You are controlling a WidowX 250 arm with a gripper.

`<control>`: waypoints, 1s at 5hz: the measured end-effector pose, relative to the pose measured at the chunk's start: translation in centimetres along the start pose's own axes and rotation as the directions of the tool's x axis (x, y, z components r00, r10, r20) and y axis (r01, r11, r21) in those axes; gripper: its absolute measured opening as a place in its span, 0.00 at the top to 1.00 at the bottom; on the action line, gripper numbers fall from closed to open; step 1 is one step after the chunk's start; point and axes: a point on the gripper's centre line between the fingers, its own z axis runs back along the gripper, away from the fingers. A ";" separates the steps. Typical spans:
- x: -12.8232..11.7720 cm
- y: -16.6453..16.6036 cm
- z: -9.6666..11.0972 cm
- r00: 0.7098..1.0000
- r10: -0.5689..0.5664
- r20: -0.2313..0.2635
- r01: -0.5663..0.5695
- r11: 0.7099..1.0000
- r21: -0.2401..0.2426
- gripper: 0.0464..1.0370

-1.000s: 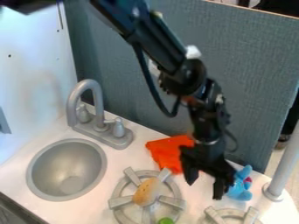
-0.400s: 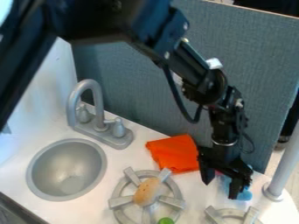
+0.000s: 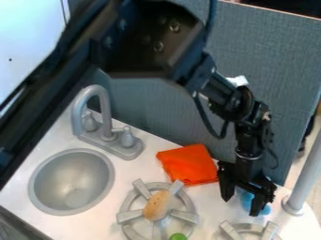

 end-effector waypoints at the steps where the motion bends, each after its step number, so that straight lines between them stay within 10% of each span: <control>1: 0.6 -0.1 -0.3 1.000 0.008 -0.003 -0.008 1.000 0.004 0.08; 3: -0.7 -0.1 -1.8 0.999 0.029 -0.039 -0.030 0.999 -0.024 0.60; 5: -1.8 0.9 -0.4 0.998 0.052 -0.029 -0.054 0.996 -0.068 0.81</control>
